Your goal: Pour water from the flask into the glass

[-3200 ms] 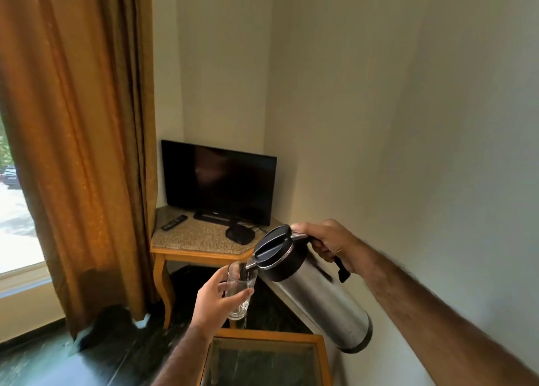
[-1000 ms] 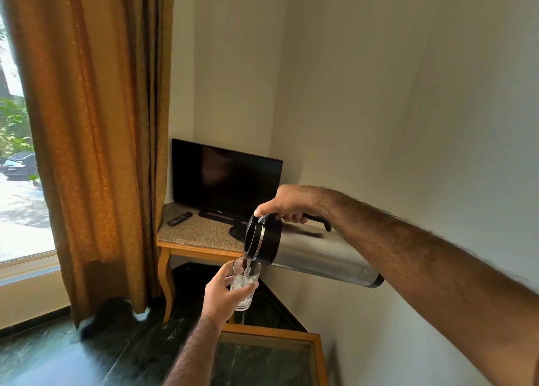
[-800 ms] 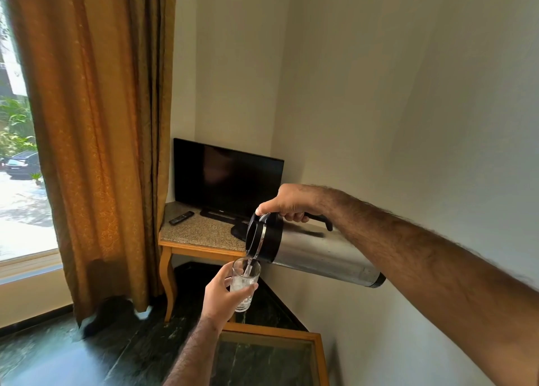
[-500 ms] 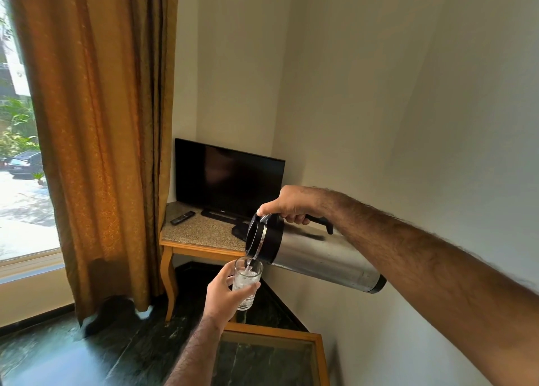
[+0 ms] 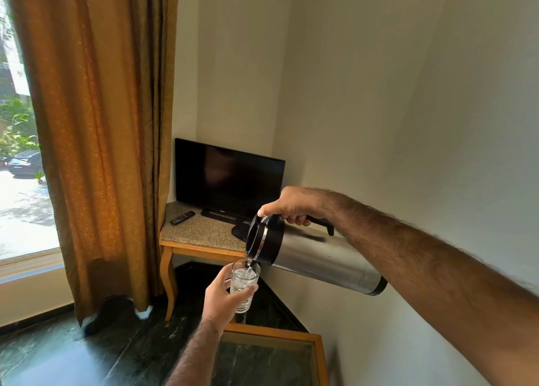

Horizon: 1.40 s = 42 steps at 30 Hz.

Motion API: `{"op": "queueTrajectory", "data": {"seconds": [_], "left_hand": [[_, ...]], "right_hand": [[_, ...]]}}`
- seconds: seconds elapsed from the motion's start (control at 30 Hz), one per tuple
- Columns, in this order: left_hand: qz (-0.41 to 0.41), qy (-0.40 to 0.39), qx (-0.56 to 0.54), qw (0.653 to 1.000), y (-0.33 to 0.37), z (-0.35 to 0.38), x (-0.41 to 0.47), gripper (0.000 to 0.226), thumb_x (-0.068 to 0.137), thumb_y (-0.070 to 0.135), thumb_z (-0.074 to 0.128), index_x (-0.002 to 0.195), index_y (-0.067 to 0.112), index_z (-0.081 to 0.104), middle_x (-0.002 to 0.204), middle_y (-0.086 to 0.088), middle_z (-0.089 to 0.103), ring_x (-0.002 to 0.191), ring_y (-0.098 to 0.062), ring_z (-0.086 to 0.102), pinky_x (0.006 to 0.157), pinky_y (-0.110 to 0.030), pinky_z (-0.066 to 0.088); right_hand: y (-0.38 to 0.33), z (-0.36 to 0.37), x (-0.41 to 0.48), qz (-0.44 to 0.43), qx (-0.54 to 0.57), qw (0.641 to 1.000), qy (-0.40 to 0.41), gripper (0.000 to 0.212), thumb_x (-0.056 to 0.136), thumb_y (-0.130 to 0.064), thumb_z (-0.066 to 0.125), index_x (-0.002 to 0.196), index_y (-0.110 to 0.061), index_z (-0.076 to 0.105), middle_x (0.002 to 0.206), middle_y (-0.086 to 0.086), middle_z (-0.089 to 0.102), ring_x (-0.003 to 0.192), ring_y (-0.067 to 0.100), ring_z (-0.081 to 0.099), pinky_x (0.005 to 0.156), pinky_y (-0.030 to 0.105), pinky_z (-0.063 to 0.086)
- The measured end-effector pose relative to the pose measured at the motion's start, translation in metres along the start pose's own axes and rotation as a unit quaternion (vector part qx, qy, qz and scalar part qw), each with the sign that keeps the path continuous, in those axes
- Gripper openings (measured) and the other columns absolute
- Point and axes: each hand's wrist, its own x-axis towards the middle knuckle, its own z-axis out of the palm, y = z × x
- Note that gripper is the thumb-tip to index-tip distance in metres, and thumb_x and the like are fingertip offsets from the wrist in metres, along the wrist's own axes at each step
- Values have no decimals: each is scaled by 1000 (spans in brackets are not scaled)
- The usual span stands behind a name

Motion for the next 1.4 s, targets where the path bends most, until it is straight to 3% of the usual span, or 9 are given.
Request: {"op": "queueTrajectory", "data": {"seconds": [0.27, 0.47, 0.63, 0.87, 1.07, 1.2, 1.27, 1.33, 1.4], "left_hand": [[-1, 4, 3, 1000, -4, 2, 4, 68, 78, 18, 91, 139, 19, 62, 129, -3, 72, 127, -23, 63, 107, -50, 54], [-3, 6, 8, 1000, -6, 2, 6, 66, 77, 20, 92, 136, 22, 63, 125, 1, 73, 124, -21, 65, 106, -49, 55], [1, 5, 17, 1000, -7, 3, 8, 65, 77, 21, 92, 135, 23, 64, 124, 5, 72, 121, -17, 64, 102, -40, 52], [3, 0, 25, 1000, -8, 2, 11, 60, 76, 21, 92, 127, 34, 62, 116, 15, 71, 108, 6, 60, 80, -17, 48], [5, 0, 25, 1000, -9, 4, 19, 64, 76, 21, 92, 132, 29, 64, 119, 11, 73, 113, -7, 65, 95, -34, 53], [10, 0, 16, 1000, -10, 6, 24, 64, 74, 21, 93, 132, 27, 65, 120, 10, 74, 117, -10, 66, 89, -28, 54], [10, 2, 11, 1000, -10, 7, 26, 67, 74, 22, 94, 134, 25, 64, 124, 6, 74, 121, -17, 66, 98, -40, 56], [12, 0, 12, 1000, -10, 8, 27, 67, 74, 22, 94, 133, 26, 64, 127, 4, 73, 124, -20, 66, 107, -51, 53], [14, 1, 8, 1000, -11, 9, 29, 66, 74, 22, 94, 132, 29, 63, 127, 5, 73, 124, -20, 65, 107, -51, 53]], "right_hand": [[4, -1, 3, -3, 11, 1000, 2, 51, 83, -61, 73, 65, -16, 57, 42, -8, 48, 35, 10, 41, 40, 21, 38], [8, -1, 5, -2, 14, 1000, 2, 50, 85, -60, 73, 69, -15, 59, 42, -8, 48, 35, 10, 41, 40, 21, 38], [11, 0, 8, 0, 9, 1000, 4, 51, 85, -61, 73, 73, -13, 62, 41, -9, 50, 34, 10, 44, 40, 21, 39], [14, 3, 12, -1, 21, 1000, -2, 51, 83, -62, 73, 67, -15, 58, 42, -8, 48, 34, 10, 43, 40, 20, 39], [17, 3, 15, 0, 31, 1000, -1, 51, 83, -63, 72, 72, -14, 63, 42, -8, 49, 35, 10, 44, 40, 22, 40], [23, 3, 16, 1, 45, 999, 1, 52, 78, -66, 73, 66, -16, 63, 43, -7, 49, 35, 10, 44, 39, 21, 39], [27, 5, 15, 0, 67, 998, -2, 52, 77, -66, 73, 63, -18, 64, 44, -7, 49, 36, 10, 43, 39, 22, 39], [32, 7, 13, -4, 88, 996, -4, 51, 76, -68, 73, 54, -23, 65, 45, -7, 48, 37, 10, 42, 40, 22, 38], [36, 11, 9, -1, 105, 995, -5, 56, 74, -70, 71, 41, -26, 60, 45, -8, 46, 37, 10, 40, 41, 22, 36]]}}
